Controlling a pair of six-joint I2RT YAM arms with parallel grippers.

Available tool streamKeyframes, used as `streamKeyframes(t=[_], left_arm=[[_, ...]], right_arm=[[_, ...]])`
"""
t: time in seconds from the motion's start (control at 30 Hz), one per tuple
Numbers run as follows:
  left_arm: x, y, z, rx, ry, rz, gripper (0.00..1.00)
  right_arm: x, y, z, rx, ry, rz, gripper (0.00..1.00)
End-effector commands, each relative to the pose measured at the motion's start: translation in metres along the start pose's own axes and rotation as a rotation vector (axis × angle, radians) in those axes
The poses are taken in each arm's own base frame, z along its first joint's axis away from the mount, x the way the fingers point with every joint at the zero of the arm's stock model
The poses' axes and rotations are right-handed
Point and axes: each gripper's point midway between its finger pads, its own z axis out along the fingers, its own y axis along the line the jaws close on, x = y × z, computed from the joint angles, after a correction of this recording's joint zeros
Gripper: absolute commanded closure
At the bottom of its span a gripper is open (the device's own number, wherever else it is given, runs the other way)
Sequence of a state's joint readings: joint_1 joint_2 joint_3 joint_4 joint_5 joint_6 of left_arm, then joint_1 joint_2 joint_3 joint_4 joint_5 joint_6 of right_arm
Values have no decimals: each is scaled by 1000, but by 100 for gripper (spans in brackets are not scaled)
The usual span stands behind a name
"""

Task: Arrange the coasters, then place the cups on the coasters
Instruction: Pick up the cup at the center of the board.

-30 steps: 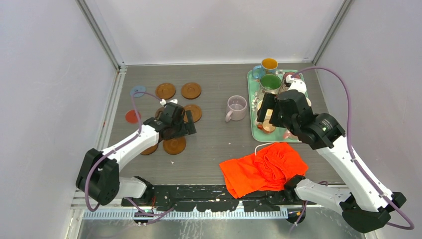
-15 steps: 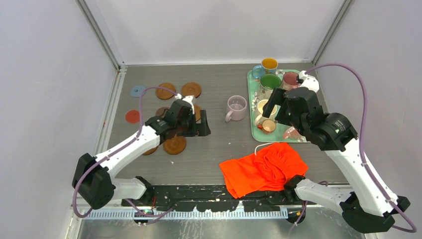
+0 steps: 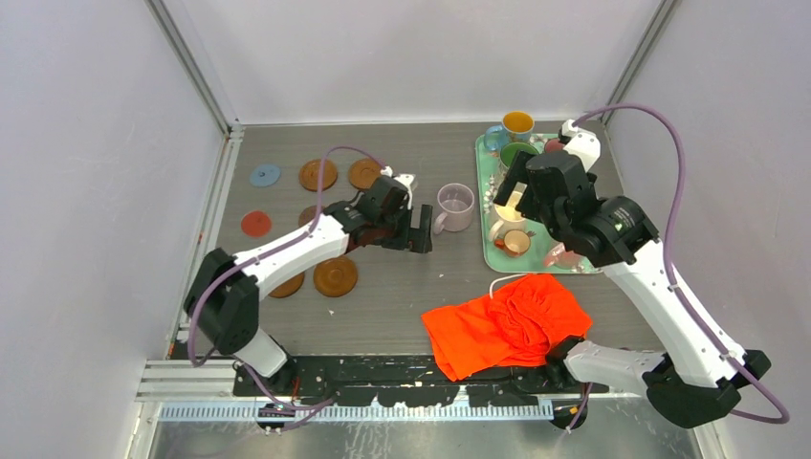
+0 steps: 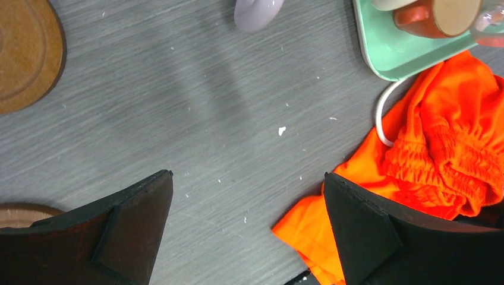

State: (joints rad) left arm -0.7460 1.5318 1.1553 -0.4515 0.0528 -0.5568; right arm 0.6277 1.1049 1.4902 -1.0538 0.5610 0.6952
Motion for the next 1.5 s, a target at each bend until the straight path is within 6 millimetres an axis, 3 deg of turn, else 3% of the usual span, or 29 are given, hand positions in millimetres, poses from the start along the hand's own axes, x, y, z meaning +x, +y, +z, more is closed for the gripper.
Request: streamKeyframes(t=[0.0, 0.13, 0.4, 0.7, 0.8, 1.07, 1.2, 1.47], left_arm=[[-23, -7, 10, -6, -27, 78, 0], [-25, -16, 23, 9, -15, 159, 0], [-34, -24, 66, -17, 11, 270, 6], [-50, -30, 102, -108, -19, 384, 13], [-53, -30, 109, -124, -2, 428, 17], [-63, -20, 125, -194, -3, 479, 29], [-58, -12, 129, -221, 23, 507, 42], [-51, -4, 138, -237, 41, 529, 55]], right_arm=[[-18, -2, 10, 18, -99, 71, 0], [-24, -3, 12, -12, -117, 95, 0], [-27, -8, 3, -73, -132, 67, 0], [-28, -20, -18, -96, -144, 24, 0], [-32, -24, -22, -87, -164, 19, 0], [-42, -5, -22, -146, -162, 12, 0], [-40, -1, -15, -147, -156, -3, 0], [-43, 2, -5, -122, -155, -38, 0]])
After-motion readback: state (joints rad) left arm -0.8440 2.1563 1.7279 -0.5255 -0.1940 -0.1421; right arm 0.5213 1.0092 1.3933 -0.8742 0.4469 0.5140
